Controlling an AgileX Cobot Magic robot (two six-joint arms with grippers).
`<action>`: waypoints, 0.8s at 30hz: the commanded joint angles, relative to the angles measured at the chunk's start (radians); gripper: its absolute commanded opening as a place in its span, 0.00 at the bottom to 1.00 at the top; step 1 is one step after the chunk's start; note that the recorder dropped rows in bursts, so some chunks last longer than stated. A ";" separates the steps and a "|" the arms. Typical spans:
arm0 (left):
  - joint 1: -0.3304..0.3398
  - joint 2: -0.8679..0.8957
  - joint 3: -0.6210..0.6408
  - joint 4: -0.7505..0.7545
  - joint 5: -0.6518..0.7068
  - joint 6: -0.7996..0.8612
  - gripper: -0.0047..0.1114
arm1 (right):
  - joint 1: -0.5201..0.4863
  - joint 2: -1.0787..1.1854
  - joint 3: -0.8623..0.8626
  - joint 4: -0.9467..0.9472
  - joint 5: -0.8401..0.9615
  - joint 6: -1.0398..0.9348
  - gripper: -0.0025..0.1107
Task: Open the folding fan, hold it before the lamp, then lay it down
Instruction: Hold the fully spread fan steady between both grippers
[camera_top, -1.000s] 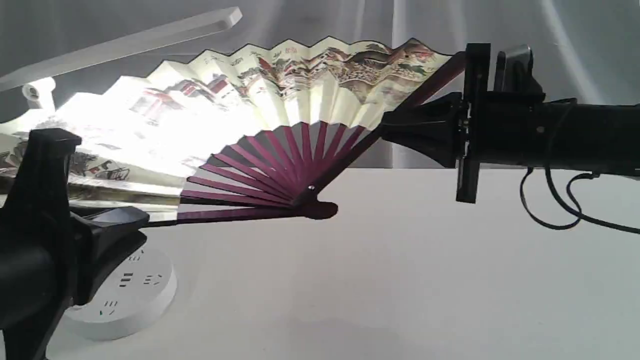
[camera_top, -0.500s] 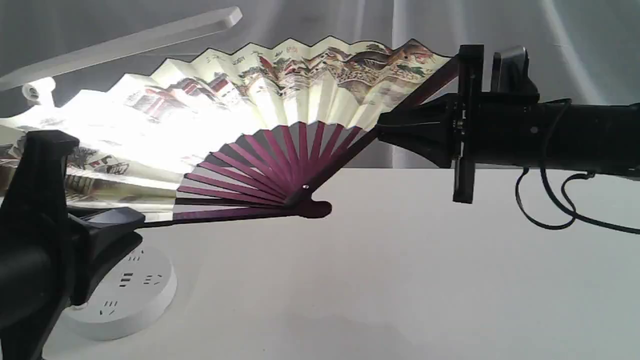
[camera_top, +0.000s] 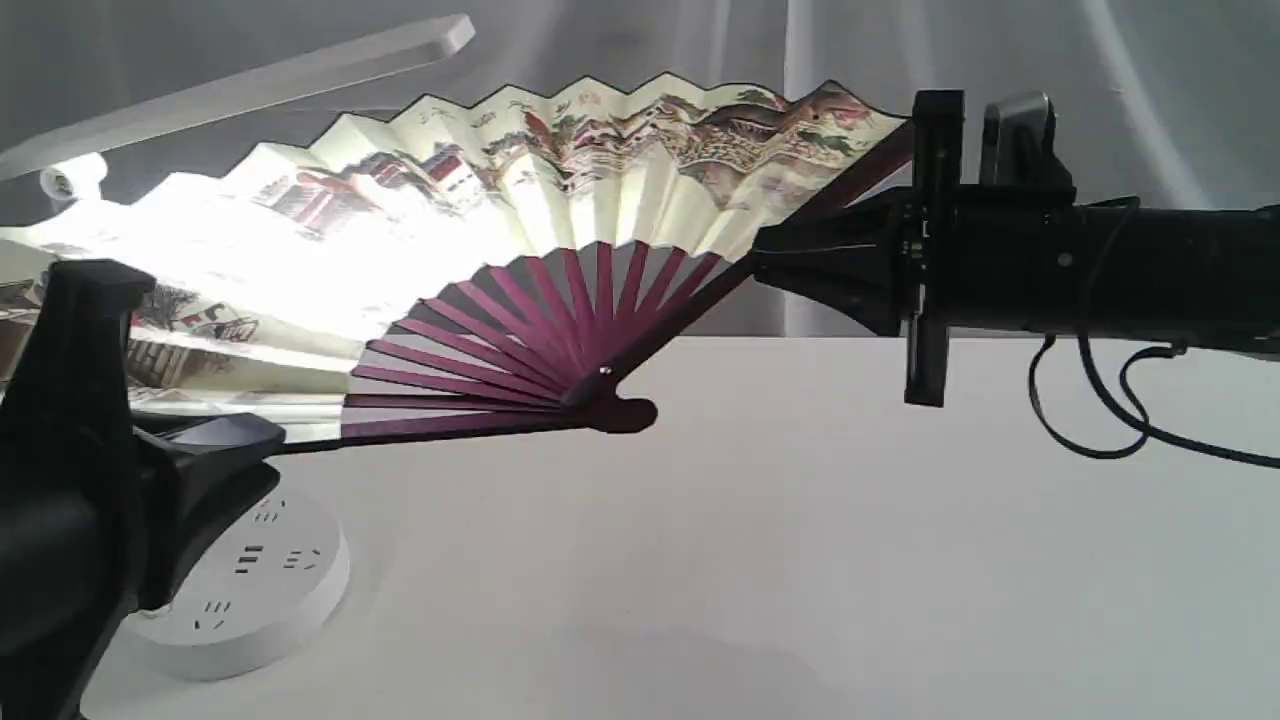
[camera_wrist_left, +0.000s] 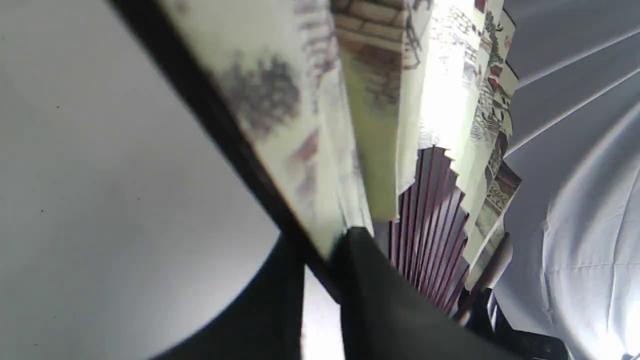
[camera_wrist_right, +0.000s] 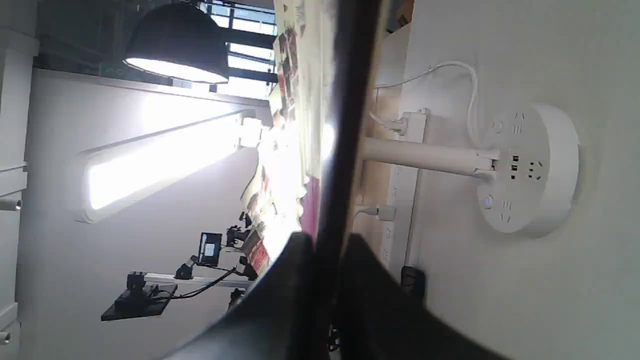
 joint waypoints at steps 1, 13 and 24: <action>0.003 -0.009 0.012 0.009 -0.102 0.026 0.04 | -0.018 -0.013 -0.010 0.054 -0.090 -0.032 0.02; 0.003 -0.009 0.012 0.009 -0.101 0.026 0.04 | -0.018 -0.013 -0.010 0.054 -0.090 -0.032 0.02; 0.003 -0.003 0.012 0.009 -0.147 0.026 0.04 | -0.018 -0.013 -0.010 0.054 -0.136 -0.032 0.02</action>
